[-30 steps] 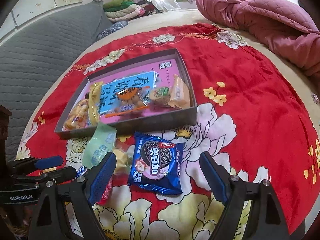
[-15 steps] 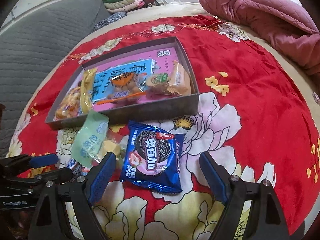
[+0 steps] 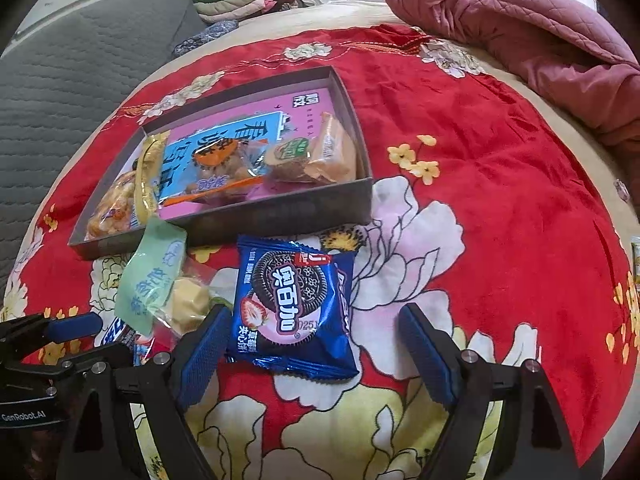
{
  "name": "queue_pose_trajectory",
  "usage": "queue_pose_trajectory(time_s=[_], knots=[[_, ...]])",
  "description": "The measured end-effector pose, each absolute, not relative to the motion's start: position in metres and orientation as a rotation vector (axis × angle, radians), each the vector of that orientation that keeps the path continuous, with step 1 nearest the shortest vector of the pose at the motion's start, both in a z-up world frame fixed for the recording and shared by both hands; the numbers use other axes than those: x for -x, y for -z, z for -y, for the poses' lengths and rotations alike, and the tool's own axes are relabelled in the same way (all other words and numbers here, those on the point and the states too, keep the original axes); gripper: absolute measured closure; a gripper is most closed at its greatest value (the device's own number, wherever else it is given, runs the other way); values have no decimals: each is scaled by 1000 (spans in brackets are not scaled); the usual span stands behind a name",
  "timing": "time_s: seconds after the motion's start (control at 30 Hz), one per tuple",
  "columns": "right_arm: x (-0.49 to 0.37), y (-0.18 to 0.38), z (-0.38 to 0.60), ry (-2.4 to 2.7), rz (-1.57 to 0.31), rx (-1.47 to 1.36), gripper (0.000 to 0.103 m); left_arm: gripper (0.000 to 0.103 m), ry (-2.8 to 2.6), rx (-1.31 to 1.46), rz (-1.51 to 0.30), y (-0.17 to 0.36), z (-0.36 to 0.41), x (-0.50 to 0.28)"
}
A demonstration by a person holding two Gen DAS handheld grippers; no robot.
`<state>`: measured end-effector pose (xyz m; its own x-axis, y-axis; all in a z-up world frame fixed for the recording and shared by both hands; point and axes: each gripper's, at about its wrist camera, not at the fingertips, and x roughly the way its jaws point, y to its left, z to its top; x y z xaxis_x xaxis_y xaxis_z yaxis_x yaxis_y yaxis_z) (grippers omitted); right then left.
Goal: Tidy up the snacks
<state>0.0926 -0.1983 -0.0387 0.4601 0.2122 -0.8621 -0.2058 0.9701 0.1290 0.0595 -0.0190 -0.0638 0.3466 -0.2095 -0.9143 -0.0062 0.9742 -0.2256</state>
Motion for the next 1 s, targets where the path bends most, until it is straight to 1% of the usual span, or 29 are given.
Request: queue_pose_trajectory(time_s=[0.57, 0.8, 0.87, 0.9, 1.0], knots=[[-98, 47, 190, -264, -1054, 51, 20, 38, 142, 203, -1189, 72, 22, -69], [-98, 47, 186, -283, -1044, 68, 32, 38, 150, 190, -1177, 74, 26, -70], [-97, 46, 185, -289, -1041, 67, 38, 38, 150, 184, -1175, 76, 27, -71], [-97, 45, 185, -290, -1037, 68, 43, 38, 151, 181, -1174, 76, 29, -72], [-97, 45, 186, -296, -1036, 62, 44, 38, 153, 171, -1168, 78, 31, -74]])
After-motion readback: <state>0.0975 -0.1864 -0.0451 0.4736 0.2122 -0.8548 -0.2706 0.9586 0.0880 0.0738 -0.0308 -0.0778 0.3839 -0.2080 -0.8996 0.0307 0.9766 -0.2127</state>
